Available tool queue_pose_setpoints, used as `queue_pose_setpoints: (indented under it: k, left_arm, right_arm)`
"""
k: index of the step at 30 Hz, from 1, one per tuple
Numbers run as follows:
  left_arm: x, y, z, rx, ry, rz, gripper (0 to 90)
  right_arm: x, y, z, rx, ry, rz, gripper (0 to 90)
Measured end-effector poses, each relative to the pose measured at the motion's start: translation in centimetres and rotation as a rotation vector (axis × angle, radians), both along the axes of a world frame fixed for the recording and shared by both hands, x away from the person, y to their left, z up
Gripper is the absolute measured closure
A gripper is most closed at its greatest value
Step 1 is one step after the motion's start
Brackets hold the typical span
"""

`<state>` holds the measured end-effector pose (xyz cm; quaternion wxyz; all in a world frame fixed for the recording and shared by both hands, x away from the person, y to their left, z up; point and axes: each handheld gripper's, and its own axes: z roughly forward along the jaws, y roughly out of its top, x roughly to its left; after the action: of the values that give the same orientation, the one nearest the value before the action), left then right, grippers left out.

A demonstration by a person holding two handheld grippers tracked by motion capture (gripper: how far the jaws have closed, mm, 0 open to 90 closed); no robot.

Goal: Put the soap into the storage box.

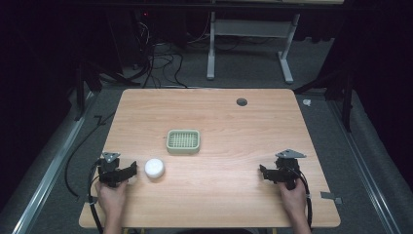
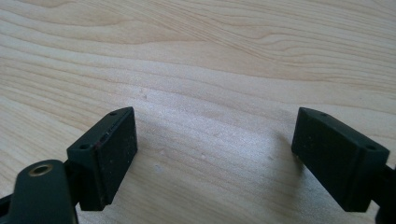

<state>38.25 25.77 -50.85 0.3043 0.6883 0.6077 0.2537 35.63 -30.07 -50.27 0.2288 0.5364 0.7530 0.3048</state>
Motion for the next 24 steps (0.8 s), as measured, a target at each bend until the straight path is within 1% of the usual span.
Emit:
queue_pose_setpoints:
  k: [13, 16, 20, 21, 24]
  left_arm:
    - [0.0, 0.0, 0.0, 0.005, -0.002, -0.006, 19.8]
    - [0.0, 0.0, 0.1, 0.004, 0.003, -0.006, 19.9]
    - [-0.1, 0.1, 0.3, -0.003, 0.004, -0.005, 18.0]
    - [-0.2, 0.1, 0.5, -0.017, -0.002, -0.005, 17.6]
    - [-0.4, 0.3, 1.1, -0.020, -0.003, -0.015, 17.5]
  right_arm:
    - [0.0, 0.0, 0.0, 0.001, 0.000, -0.001, 15.1]
    - [0.0, 0.0, 0.0, 0.001, 0.000, -0.001, 15.1]
    - [0.0, 0.0, 0.0, 0.001, 0.000, -0.001, 15.1]
    - [0.0, 0.0, 0.0, 0.001, 0.000, -0.001, 15.1]
    - [0.0, 0.0, 0.0, 0.001, 0.000, -0.001, 15.1]
